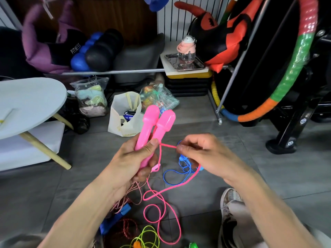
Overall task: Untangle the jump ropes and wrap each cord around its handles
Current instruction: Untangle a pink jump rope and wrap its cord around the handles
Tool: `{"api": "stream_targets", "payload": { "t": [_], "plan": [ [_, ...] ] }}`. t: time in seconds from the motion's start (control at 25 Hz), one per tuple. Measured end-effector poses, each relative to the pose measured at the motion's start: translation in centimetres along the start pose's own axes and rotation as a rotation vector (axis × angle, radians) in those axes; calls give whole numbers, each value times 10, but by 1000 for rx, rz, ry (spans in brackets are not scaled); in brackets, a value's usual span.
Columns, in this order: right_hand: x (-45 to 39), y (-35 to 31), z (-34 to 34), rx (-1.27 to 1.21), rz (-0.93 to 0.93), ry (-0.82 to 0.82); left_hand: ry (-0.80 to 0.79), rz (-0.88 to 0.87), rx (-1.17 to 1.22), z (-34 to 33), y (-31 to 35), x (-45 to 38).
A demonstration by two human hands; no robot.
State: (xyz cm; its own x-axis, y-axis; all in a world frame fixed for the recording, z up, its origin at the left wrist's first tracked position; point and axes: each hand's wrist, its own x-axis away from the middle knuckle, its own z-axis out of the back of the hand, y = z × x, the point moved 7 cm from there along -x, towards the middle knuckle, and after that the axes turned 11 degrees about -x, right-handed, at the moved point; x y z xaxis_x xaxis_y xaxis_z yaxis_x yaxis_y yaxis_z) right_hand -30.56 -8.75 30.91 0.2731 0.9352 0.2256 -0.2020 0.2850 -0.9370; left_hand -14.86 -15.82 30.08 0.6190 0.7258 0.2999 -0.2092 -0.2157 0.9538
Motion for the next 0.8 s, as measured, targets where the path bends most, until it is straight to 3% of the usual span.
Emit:
{"api": "stream_targets", "payload": {
  "t": [0.12,0.24,0.4,0.52,0.6,0.72,0.8],
  "plan": [
    [5,-11,23,160,99,-1,71,-15,-128,7,-2,-4],
    [14,-27,27,433,300,-28,135,-197,-692,8,1,-8],
    [16,-39,19,670,546,-1,-91,-218,-1087,-18,-14,-6],
    [10,-30,14,776,458,-59,-284,-302,-1248,-36,-24,5],
    [4,-20,16,651,319,-146,-372,-363,-1219,-41,-23,10],
    [5,-18,20,48,139,-390,-503,-439,-976,-48,-10,19],
    [9,-16,9,-177,60,-598,-564,-497,-820,-54,-1,29]
  ]
}}
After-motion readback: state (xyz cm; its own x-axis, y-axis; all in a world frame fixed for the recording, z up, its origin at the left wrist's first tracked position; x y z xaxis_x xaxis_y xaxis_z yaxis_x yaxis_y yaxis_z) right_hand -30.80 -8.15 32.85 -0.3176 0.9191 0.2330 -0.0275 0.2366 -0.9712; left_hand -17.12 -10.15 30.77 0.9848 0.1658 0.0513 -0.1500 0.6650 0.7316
